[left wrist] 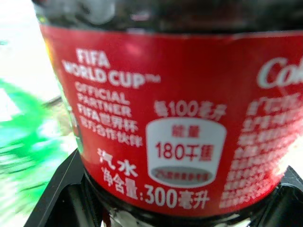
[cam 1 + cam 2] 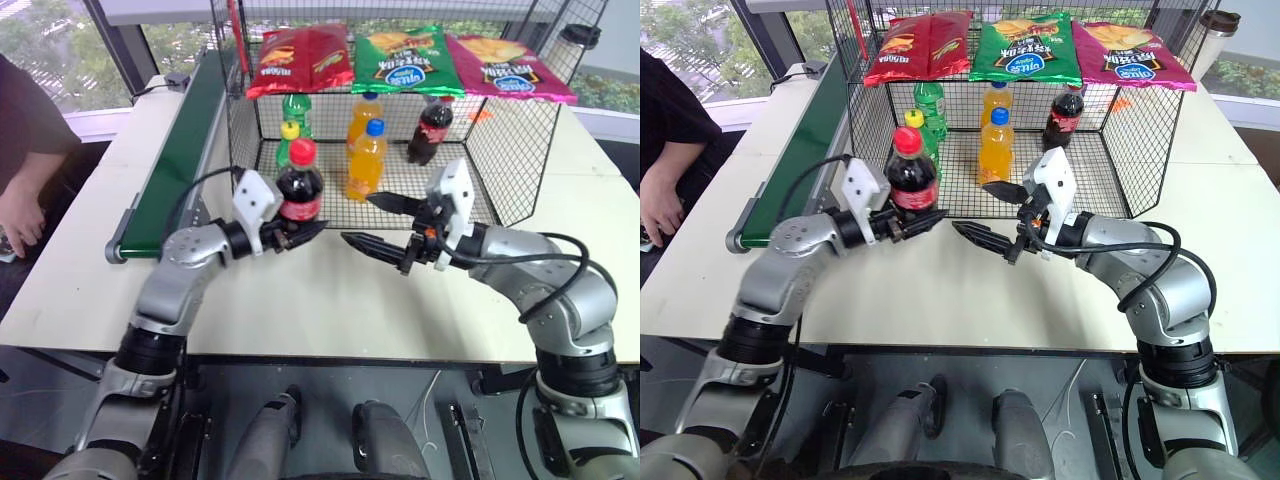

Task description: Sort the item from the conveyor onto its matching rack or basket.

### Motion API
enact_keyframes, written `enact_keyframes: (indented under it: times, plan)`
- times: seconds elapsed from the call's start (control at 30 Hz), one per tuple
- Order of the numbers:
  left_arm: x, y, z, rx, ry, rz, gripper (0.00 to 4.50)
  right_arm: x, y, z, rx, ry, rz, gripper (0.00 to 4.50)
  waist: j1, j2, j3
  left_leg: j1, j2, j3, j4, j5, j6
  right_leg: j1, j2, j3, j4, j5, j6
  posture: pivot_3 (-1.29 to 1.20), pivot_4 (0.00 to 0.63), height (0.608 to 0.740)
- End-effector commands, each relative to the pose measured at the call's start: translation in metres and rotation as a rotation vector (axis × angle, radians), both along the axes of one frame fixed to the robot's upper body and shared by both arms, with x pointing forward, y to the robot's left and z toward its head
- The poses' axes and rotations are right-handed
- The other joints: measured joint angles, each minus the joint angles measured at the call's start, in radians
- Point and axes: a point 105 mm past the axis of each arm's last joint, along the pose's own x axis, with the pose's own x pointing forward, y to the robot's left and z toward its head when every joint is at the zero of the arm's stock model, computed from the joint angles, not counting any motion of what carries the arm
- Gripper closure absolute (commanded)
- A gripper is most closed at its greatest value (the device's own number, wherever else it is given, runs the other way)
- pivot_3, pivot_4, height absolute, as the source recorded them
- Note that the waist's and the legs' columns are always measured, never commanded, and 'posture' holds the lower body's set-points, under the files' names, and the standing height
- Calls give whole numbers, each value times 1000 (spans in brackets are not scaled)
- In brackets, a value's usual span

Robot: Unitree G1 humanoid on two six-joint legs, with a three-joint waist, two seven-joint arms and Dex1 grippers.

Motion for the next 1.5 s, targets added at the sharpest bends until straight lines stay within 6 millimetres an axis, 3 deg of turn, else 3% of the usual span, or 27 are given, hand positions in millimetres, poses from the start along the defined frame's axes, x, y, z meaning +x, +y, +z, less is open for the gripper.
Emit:
enact_keyframes:
  times: [0.03,0.43,0.77,0.87,1.03,1.33,1.43,1.5]
  plan:
    - [-8,-19,17,-3,-107,-91,1597,-5,0,23,17,-85,11,0,0,0,0,0,0,0,0,0,0,0,0,0,0,0,1,0,150,738]
    - [-15,-55,3,4,-88,-227,1597,-5,2,34,28,-123,10,0,1,0,0,0,0,0,0,0,1,0,0,-1,0,1,1,0,150,738]
    - [-22,-68,-6,13,-65,-287,1597,-4,3,42,52,-141,10,0,1,0,0,0,0,0,1,1,1,0,0,-1,0,1,1,0,150,738]
    - [-23,-70,-7,16,-65,-296,1597,-2,3,43,58,-146,0,875,1,0,0,0,0,0,1,1,1,0,0,-1,0,1,1,0,150,738]
    - [-19,-71,-2,-15,-46,-278,1597,-6,4,45,73,-148,23,3366,1,0,0,0,0,0,1,1,1,0,0,-1,0,1,1,0,150,738]
    - [-12,-67,-2,-31,-9,-235,1597,-3,4,47,88,-146,0,3355,0,0,0,0,0,0,1,1,1,0,0,-1,0,1,2,0,150,738]
    - [-12,-65,-3,-35,11,-240,70,1,2,47,86,-163,-31,3355,1,0,0,0,0,0,1,1,1,0,0,-1,0,1,2,0,150,738]
    - [-15,-64,-4,-38,25,-254,28,2,2,46,85,-166,-41,3355,1,0,0,0,0,0,1,1,1,0,0,-1,0,1,2,0,150,738]
